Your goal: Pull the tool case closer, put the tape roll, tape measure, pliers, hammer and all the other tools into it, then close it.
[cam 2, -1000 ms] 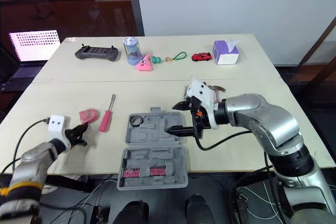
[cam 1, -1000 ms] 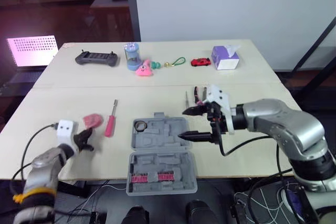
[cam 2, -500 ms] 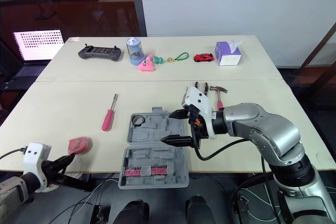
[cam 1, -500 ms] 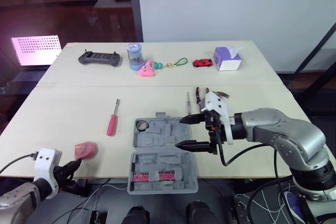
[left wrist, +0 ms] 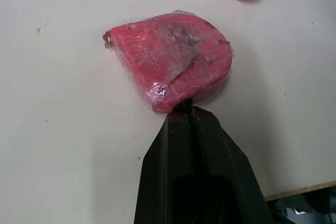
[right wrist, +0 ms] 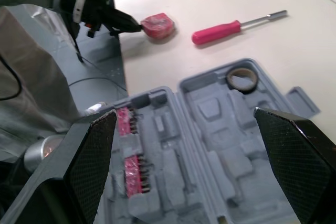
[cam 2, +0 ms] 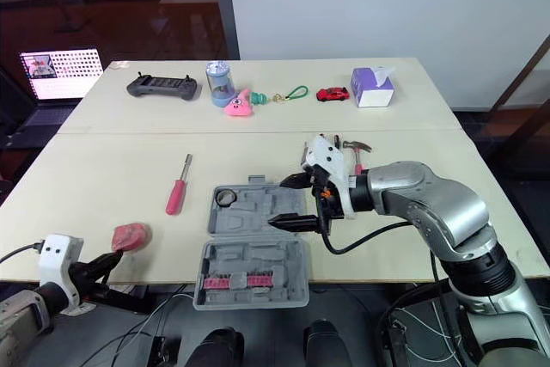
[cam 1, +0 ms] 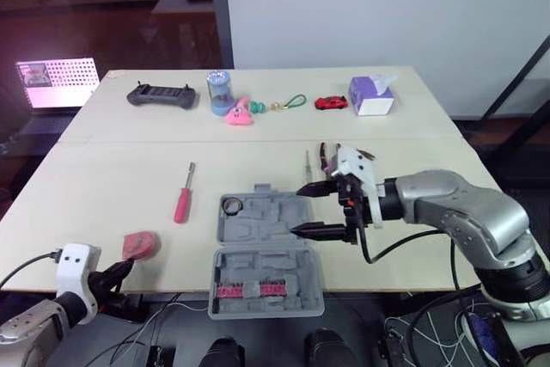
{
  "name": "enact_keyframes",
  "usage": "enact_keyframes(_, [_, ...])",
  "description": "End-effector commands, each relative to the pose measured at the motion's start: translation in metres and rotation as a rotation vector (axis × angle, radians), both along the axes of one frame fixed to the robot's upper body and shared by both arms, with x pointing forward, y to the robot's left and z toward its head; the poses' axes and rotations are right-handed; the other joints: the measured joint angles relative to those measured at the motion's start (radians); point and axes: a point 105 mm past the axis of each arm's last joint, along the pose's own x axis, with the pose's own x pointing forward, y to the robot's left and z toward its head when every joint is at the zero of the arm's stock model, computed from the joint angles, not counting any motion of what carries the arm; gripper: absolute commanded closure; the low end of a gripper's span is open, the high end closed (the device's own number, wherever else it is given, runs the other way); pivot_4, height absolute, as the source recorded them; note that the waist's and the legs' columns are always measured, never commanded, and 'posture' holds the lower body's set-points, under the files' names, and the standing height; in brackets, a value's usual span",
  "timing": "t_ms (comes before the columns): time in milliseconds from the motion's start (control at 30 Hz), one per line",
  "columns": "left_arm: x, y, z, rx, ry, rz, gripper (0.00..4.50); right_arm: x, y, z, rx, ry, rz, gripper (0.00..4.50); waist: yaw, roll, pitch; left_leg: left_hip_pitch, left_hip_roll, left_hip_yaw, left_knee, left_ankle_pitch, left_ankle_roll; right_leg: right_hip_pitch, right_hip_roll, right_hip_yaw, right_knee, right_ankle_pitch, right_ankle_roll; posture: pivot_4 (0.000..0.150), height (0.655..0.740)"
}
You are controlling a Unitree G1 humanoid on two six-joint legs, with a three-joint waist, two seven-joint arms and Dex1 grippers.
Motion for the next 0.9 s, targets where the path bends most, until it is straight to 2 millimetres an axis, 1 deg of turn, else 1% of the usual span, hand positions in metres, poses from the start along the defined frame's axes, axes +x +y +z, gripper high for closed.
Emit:
enact_keyframes(33, [-0.005, -0.004, 0.016, -0.016, -0.039, -0.059, 3.13, 0.001, 0.001, 0.01, 0.002, -0.054, 0.025, 0.0, 0.0, 0.0, 0.0, 0.0, 0.0, 0.0, 0.0, 0.0, 0.0, 0.0, 0.0, 0.0, 0.0, 0.0, 0.0, 0.15, 0.74])
enact_keyframes(133, [-0.013, -0.006, 0.023, -0.015, -0.047, -0.119, 1.65, 0.002, 0.001, 0.011, -0.001, -0.063, 0.032, 0.0, 0.001, 0.0, 0.0, 0.0, 0.0, 0.0, 0.0, 0.0, 0.0, 0.0, 0.0, 0.0, 0.0, 0.0, 0.0, 0.15, 0.74])
enact_keyframes(233, [-0.014, 0.004, 0.044, 0.018, -0.107, -0.174, 0.13, 0.001, 0.002, 0.012, 0.005, -0.054, 0.06, 0.0, 0.0, 0.0, 0.0, 0.0, 0.0, 0.0, 0.0, 0.0, 0.0, 0.0, 0.0, 0.0, 0.0, 0.0, 0.0, 0.15, 0.74])
enact_keyframes(267, [-0.013, 0.006, 0.049, 0.02, -0.128, -0.184, 0.06, 0.0, 0.002, 0.013, 0.006, -0.052, 0.067, 0.0, 0.001, 0.0, 0.0, 0.0, 0.0, 0.0, 0.0, 0.0, 0.0, 0.0, 0.0, 0.0, 0.0, 0.0, 0.0, 0.15, 0.74])
enact_keyframes(333, [-0.01, 0.012, 0.06, 0.061, -0.171, -0.238, 0.06, -0.001, 0.003, 0.014, 0.013, -0.041, 0.086, 0.0, 0.002, 0.0, 0.0, 0.0, 0.0, 0.0, 0.0, 0.0, 0.0, 0.0, 0.0, 0.0, 0.0, 0.0, 0.0, 0.15, 0.74])
enact_keyframes(400, [-0.005, 0.013, 0.067, 0.119, -0.194, -0.342, 0.06, -0.007, 0.004, 0.017, 0.017, -0.02, 0.13, 0.0, 0.003, 0.0, 0.0, 0.0, 0.0, 0.001, 0.0, 0.0, 0.0, 0.0, 0.0, 0.0, -0.001, 0.0, 0.0, 0.15, 0.74])
enact_keyframes(467, [0.003, 0.012, 0.068, 0.21, -0.197, -0.46, 0.06, -0.01, 0.004, 0.019, 0.012, -0.009, 0.163, 0.0, 0.004, 0.0, 0.0, 0.0, 0.0, 0.001, 0.0, 0.0, 0.0, 0.0, 0.0, 0.0, -0.001, 0.0, 0.0, 0.15, 0.74])
enact_keyframes(567, [0.018, 0.007, 0.069, 0.276, -0.204, -0.586, 0.06, -0.012, 0.002, 0.02, -0.007, -0.004, 0.193, 0.0, 0.005, 0.001, 0.001, 0.0, 0.0, 0.001, 0.0, 0.0, 0.0, 0.001, 0.0, -0.001, -0.001, 0.0, 0.0, 0.15, 0.74])
enact_keyframes(600, [0.022, 0.007, 0.066, 0.321, -0.188, -0.648, 0.06, -0.013, 0.002, 0.02, -0.011, -0.005, 0.197, 0.0, 0.003, 0.001, 0.001, 0.0, 0.0, 0.001, 0.0, 0.0, 0.0, 0.001, 0.0, -0.001, -0.002, 0.0, 0.0, 0.15, 0.74])
enact_keyframes(667, [0.031, 0.013, 0.056, 0.392, -0.137, -0.703, 0.06, -0.013, 0.001, 0.022, -0.013, -0.007, 0.197, 0.0, 0.0, 0.001, 0.001, 0.0, 0.0, 0.001, -0.001, 0.0, 0.0, 0.001, 0.0, 0.0, -0.002, 0.0, 0.0, 0.15, 0.74])
enact_keyframes(767, [0.045, 0.021, 0.05, 0.4, -0.126, -0.705, 0.06, -0.012, 0.0, 0.022, -0.019, -0.014, 0.188, 0.0, -0.006, 0.001, 0.001, 0.0, 0.0, 0.001, -0.001, 0.0, 0.0, -0.001, 0.001, 0.0, -0.001, 0.0, 0.0, 0.15, 0.74])
enact_keyframes(900, [0.051, 0.024, 0.022, 0.419, -0.028, -0.769, 0.06, -0.013, -0.004, 0.024, -0.035, -0.026, 0.157, 0.0, -0.005, 0.001, 0.001, -0.001, 0.0, 0.002, -0.001, 0.0, 0.0, -0.002, 0.001, 0.0, 0.0, 0.0, 0.0, 0.15, 0.74])
